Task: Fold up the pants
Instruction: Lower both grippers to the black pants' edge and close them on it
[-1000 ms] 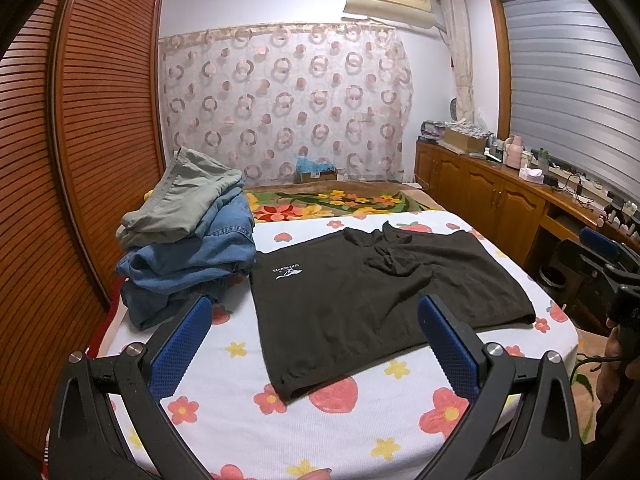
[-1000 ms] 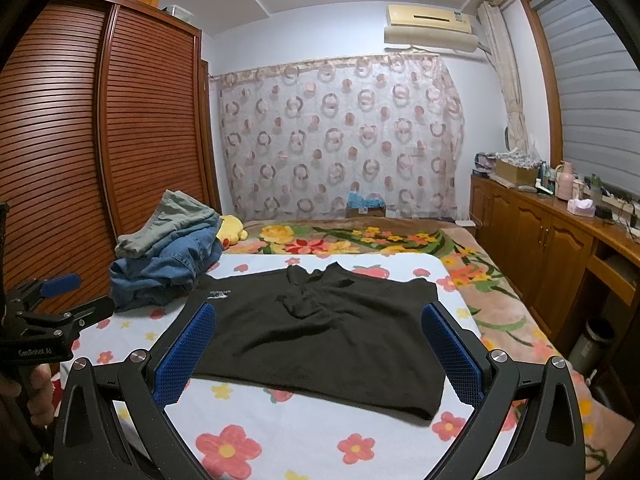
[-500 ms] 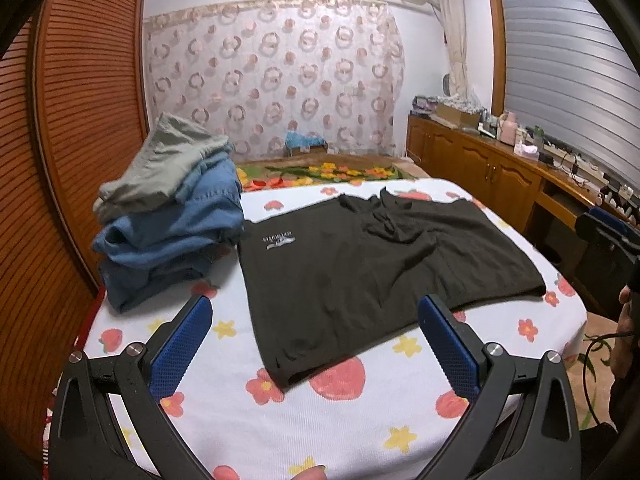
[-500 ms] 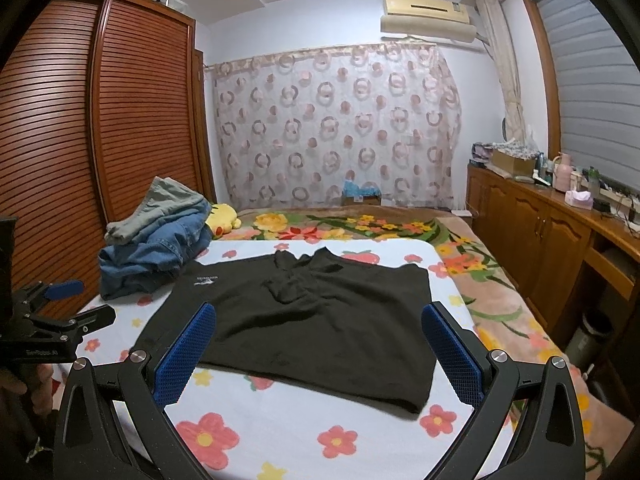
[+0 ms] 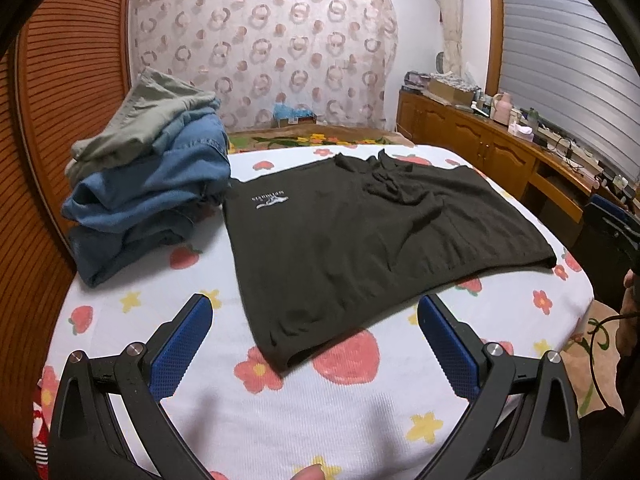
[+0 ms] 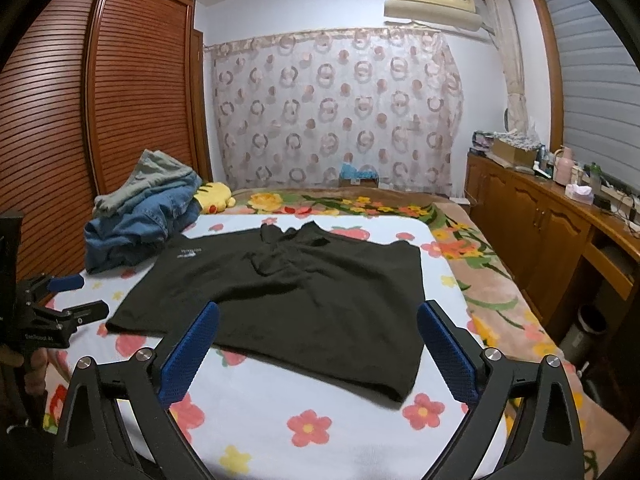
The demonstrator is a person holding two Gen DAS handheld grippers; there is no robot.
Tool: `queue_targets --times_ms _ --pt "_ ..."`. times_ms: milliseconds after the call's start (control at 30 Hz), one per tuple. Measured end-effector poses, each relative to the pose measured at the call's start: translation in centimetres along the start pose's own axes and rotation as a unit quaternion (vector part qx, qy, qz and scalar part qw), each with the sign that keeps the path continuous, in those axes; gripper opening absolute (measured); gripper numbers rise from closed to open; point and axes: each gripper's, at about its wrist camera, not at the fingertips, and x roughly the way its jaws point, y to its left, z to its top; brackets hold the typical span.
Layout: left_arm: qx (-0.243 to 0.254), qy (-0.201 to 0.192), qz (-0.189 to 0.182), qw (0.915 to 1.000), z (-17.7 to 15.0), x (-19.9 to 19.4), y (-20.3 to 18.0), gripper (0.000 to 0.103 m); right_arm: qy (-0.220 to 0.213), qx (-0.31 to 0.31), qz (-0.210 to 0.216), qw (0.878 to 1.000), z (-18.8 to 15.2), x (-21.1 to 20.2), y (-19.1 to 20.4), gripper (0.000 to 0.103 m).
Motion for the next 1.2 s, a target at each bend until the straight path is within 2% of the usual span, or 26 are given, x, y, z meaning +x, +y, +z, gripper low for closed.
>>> queue_targets --times_ms 200,367,467,767,900,1100,1200 --pt "0.004 0.023 -0.002 0.9997 -0.6 1.2 0.3 0.103 0.025 0.001 0.005 1.000 0.2 0.5 -1.1 0.093" --pt "-0.003 0.043 -0.003 0.9991 -1.2 2.2 1.3 0.099 0.047 0.007 0.000 0.999 0.1 0.7 -2.0 0.088" --pt "-0.012 0.051 -0.004 0.9986 -1.6 2.6 2.1 0.095 0.060 0.013 -0.008 0.998 -0.3 0.7 -2.8 0.084" --pt "-0.025 0.062 -0.010 0.9977 -2.4 3.0 3.5 0.081 0.091 0.028 -0.028 0.995 -0.3 -0.2 -3.5 0.081" --pt "-0.030 0.066 -0.014 0.9973 -2.5 3.2 3.7 0.068 0.102 0.034 -0.029 0.994 0.1 -0.7 -3.1 0.078" --pt "-0.026 0.065 -0.020 0.9973 -2.5 3.3 3.5 0.056 0.115 0.038 -0.020 0.992 0.4 -0.5 -2.8 0.070" --pt "-0.021 0.065 -0.020 0.9975 -2.4 3.4 3.3 0.053 0.121 0.038 -0.012 0.992 0.8 -0.4 -2.8 0.061"
